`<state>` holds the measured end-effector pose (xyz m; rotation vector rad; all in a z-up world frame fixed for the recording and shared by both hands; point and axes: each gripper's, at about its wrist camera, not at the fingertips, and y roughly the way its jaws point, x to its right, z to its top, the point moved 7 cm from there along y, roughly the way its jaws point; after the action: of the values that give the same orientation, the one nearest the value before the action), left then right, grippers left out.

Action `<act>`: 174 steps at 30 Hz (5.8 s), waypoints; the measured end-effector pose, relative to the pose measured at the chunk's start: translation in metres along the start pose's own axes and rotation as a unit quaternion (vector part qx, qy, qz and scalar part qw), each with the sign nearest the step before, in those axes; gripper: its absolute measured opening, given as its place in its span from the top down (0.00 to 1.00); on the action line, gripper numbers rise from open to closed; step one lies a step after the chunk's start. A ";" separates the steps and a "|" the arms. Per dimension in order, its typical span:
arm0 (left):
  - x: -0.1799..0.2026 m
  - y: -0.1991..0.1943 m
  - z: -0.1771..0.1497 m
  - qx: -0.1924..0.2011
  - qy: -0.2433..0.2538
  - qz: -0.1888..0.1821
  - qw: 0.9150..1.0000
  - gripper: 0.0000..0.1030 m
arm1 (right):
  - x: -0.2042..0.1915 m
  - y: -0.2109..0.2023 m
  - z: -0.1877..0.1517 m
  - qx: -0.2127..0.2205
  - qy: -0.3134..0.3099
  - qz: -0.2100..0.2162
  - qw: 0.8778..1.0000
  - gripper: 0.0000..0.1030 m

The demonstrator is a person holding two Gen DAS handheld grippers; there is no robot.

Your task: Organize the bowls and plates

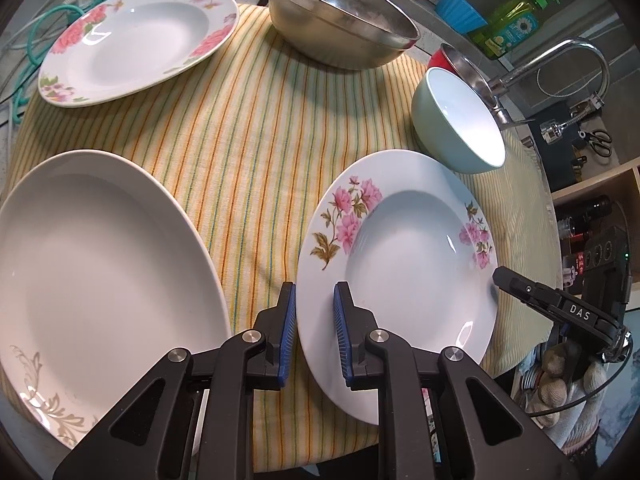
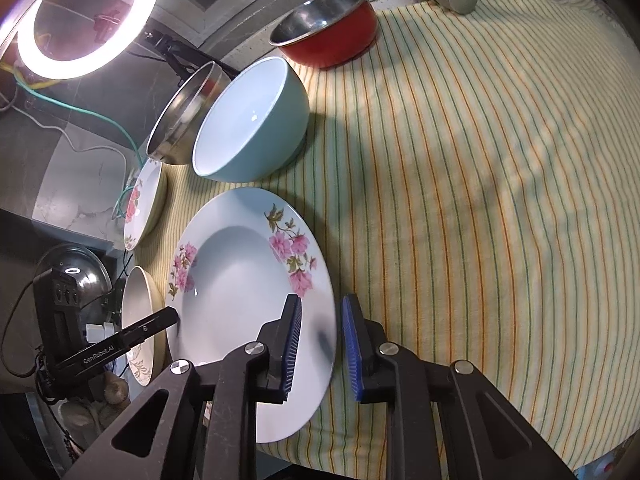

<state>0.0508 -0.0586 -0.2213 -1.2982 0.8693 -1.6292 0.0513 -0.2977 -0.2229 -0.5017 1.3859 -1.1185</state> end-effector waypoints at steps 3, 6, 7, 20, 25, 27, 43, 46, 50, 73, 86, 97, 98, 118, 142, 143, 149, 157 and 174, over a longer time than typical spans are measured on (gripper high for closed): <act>0.001 0.000 0.000 0.000 0.000 0.001 1.000 0.83 | 0.002 0.004 -0.004 -0.010 0.006 0.009 1.000 0.86; 0.001 0.000 0.000 -0.001 0.001 0.002 1.000 0.83 | 0.000 0.004 -0.005 -0.009 0.000 0.006 1.000 0.87; 0.001 -0.001 0.000 -0.001 0.000 0.002 1.000 0.83 | 0.000 0.004 -0.005 -0.008 -0.001 0.004 1.000 0.87; 0.004 0.000 -0.007 -0.005 0.002 0.007 1.000 0.83 | -0.006 0.005 -0.005 -0.011 -0.019 -0.018 1.000 0.86; 0.002 -0.001 -0.010 -0.007 -0.001 0.006 1.000 0.83 | -0.007 0.005 -0.006 -0.012 -0.022 -0.020 0.999 0.86; 0.003 -0.001 -0.011 -0.008 0.000 0.008 1.000 0.83 | -0.008 0.005 -0.008 -0.014 -0.023 -0.021 0.999 0.86; -0.001 -0.004 -0.016 -0.012 -0.001 0.010 1.000 0.83 | -0.010 0.007 -0.012 -0.025 -0.035 -0.023 0.999 0.85; -0.002 -0.004 -0.018 -0.014 0.000 0.010 1.000 0.83 | -0.012 0.009 -0.013 -0.027 -0.038 -0.022 0.999 0.85; -0.003 -0.005 -0.018 -0.013 0.000 0.010 1.000 0.83 | -0.013 0.010 -0.012 -0.027 -0.040 -0.023 0.999 0.85; -0.012 -0.027 -0.018 0.014 -0.001 0.010 1.000 0.83 | -0.014 -0.005 -0.011 0.002 -0.046 -0.063 0.997 0.78; -0.021 -0.055 -0.016 0.044 -0.002 0.008 0.999 0.83 | -0.048 -0.023 -0.003 0.043 -0.077 -0.065 0.994 0.68; -0.073 -0.085 -0.018 0.078 -0.050 0.036 0.995 0.83 | -0.107 -0.005 -0.004 0.036 -0.129 -0.035 0.990 0.68; -0.077 -0.087 -0.019 0.081 -0.054 0.040 0.994 0.83 | -0.112 -0.002 -0.005 0.034 -0.134 -0.032 0.990 0.68; -0.174 -0.120 -0.040 0.114 -0.148 0.098 0.977 0.83 | -0.202 0.065 -0.021 -0.017 -0.209 0.004 0.978 0.68; -0.192 -0.098 -0.039 0.090 -0.168 0.078 0.979 0.83 | -0.227 0.126 -0.029 -0.079 -0.238 0.000 0.968 0.75; -0.192 -0.097 -0.039 0.089 -0.169 0.076 0.979 0.83 | -0.227 0.127 -0.030 -0.081 -0.238 0.000 0.968 0.76; -0.191 -0.093 -0.038 0.083 -0.167 0.073 0.980 0.83 | -0.225 0.132 -0.031 -0.091 -0.232 0.003 0.969 0.83; -0.190 -0.090 -0.036 0.081 -0.160 0.071 0.981 0.88 | -0.223 0.136 -0.031 -0.102 -0.219 0.013 0.970 0.89; -0.189 -0.090 -0.034 0.091 -0.164 0.069 0.980 0.91 | -0.226 0.139 -0.034 -0.100 -0.230 0.005 0.968 0.95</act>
<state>0.0173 0.1513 -0.2196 -1.2995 0.5820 -1.3062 0.1056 -0.0356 -0.2302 -0.8407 1.0909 -0.7893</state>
